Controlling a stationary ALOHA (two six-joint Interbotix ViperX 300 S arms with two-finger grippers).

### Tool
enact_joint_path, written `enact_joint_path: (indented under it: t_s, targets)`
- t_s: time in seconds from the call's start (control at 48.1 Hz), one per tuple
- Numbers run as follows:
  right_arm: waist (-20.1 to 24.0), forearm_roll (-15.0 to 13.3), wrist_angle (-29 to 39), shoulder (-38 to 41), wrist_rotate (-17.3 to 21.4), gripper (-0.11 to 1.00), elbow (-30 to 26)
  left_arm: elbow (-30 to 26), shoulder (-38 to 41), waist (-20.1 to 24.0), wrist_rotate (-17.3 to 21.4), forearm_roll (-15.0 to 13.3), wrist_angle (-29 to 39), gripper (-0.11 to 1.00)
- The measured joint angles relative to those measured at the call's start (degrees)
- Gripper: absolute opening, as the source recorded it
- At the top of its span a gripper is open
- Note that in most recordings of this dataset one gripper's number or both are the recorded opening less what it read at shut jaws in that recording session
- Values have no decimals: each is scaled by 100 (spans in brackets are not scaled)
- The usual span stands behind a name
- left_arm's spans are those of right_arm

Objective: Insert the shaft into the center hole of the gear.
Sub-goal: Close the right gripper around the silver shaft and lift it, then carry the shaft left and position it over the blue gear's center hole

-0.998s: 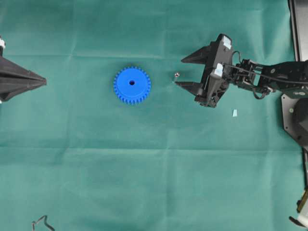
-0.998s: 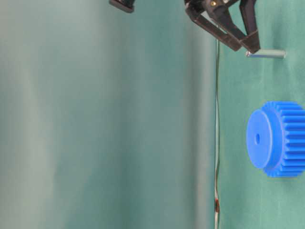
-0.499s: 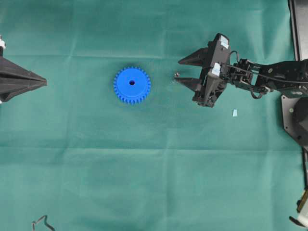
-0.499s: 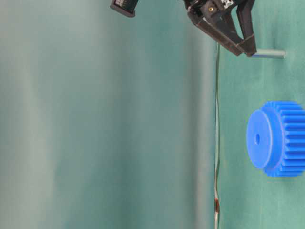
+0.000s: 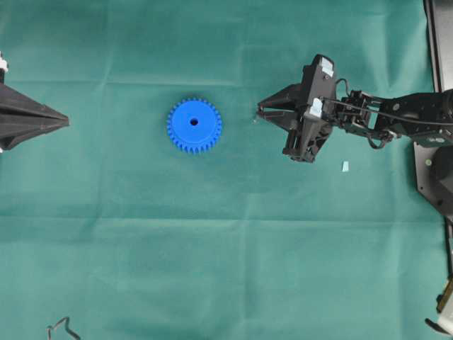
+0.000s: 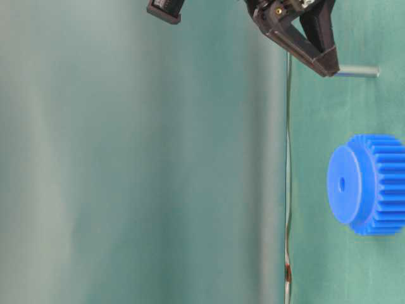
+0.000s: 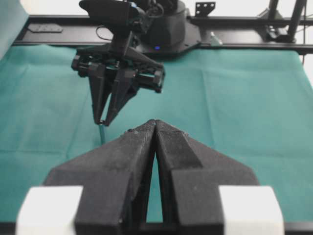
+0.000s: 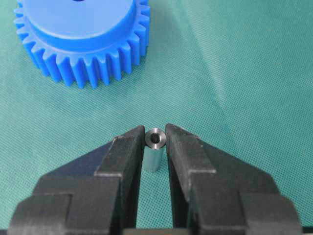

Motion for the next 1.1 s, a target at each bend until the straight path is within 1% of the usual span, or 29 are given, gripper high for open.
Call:
enact_joint_path:
  t_s: [0.146,0.27,0.416,0.582,0.894,1.102]
  targets:
    - [-9,0,229,-141,-9,17,-18,0,-9,0,-9,0,0,0]
    - [-26,-9,756,-615,-88,17,-88,0,-9,0,-9,0,0,0]
    - [-18,-18,1336,-1143,-272,17,-211,0,-9,0,-9,-9,0,0]
    - [-18,-26,1696,-1459,-369,17,-316,0,-9,9,-9,-9,0,0]
    - [44,-26,1784,-1380,-378,17,-483,0,-9,0,-9,0,0,0]
    - [202,-26,1819,-835,-387,17,-1081,0,-9,0,-9,0,0,0]
